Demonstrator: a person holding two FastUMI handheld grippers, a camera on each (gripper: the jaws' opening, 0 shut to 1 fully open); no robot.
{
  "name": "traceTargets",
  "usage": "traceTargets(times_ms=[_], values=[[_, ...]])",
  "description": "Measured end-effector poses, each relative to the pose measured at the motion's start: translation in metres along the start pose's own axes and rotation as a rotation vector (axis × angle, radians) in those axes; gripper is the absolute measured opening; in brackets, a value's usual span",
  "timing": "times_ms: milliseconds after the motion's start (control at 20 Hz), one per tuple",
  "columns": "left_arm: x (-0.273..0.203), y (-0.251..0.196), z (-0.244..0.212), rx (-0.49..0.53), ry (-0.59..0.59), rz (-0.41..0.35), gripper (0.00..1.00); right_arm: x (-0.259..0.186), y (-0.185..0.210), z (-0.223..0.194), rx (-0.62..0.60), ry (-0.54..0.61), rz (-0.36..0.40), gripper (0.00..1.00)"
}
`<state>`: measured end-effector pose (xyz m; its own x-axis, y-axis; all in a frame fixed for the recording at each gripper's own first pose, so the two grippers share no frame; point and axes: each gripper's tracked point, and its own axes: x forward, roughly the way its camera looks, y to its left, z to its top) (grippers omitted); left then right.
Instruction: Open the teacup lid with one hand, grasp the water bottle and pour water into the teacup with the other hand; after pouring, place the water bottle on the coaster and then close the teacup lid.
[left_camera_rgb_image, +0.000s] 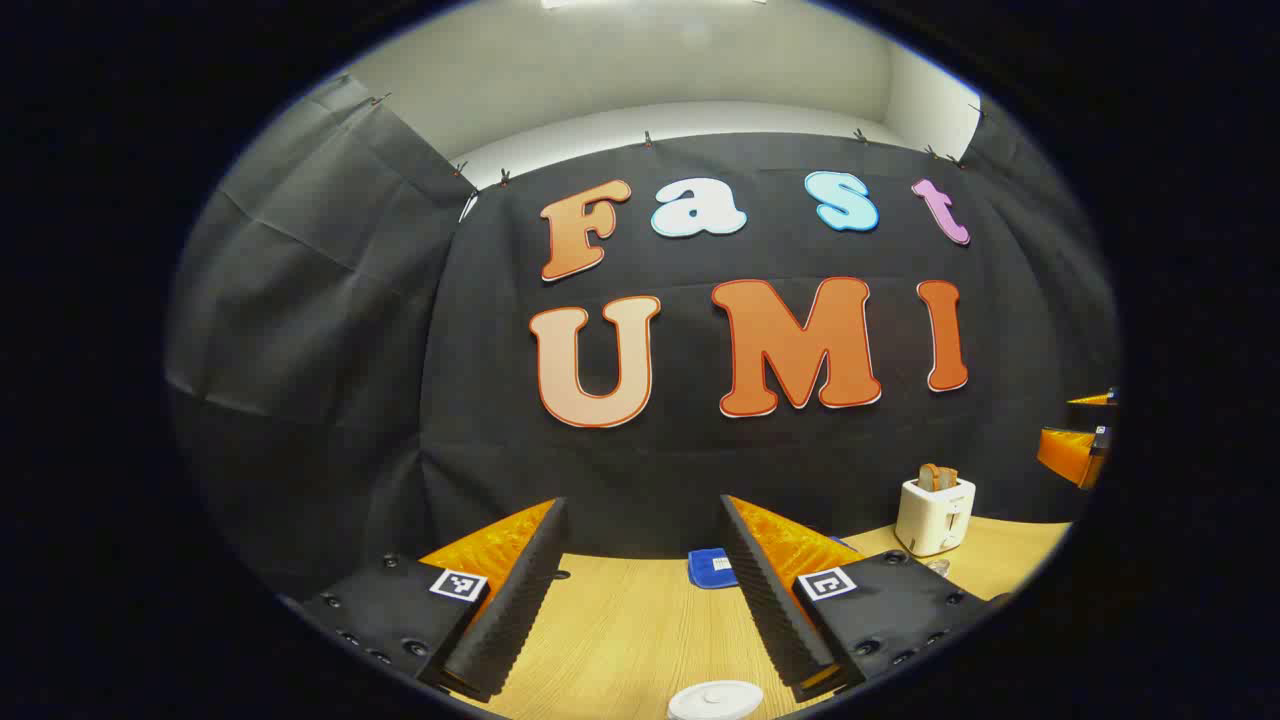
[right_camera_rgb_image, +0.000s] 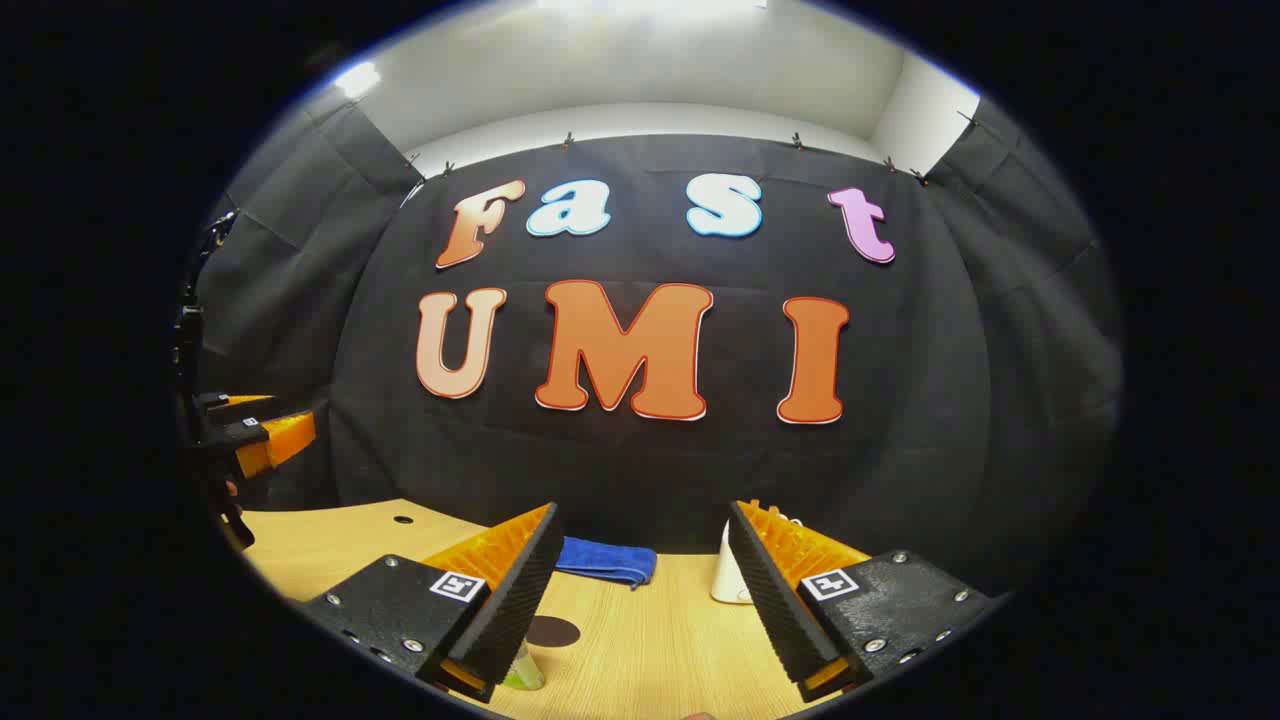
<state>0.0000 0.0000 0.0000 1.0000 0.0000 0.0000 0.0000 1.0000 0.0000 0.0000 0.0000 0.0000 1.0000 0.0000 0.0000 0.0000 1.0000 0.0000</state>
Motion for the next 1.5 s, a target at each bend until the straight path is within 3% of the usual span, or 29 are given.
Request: traceTargets(times_ms=[900,1300,1500], values=[[0.004,-0.011,0.002,-0.027,-0.010,-0.020,0.96,0.004,0.008,-0.007,-0.028,0.003,0.025,0.99],[0.005,-0.015,-0.012,-0.035,0.026,-0.053,0.96,0.000,0.010,-0.022,-0.037,0.029,0.047,0.99],[0.000,-0.030,-0.030,-0.031,0.061,-0.112,0.96,-0.003,0.015,-0.041,-0.021,0.078,0.073,0.99]])
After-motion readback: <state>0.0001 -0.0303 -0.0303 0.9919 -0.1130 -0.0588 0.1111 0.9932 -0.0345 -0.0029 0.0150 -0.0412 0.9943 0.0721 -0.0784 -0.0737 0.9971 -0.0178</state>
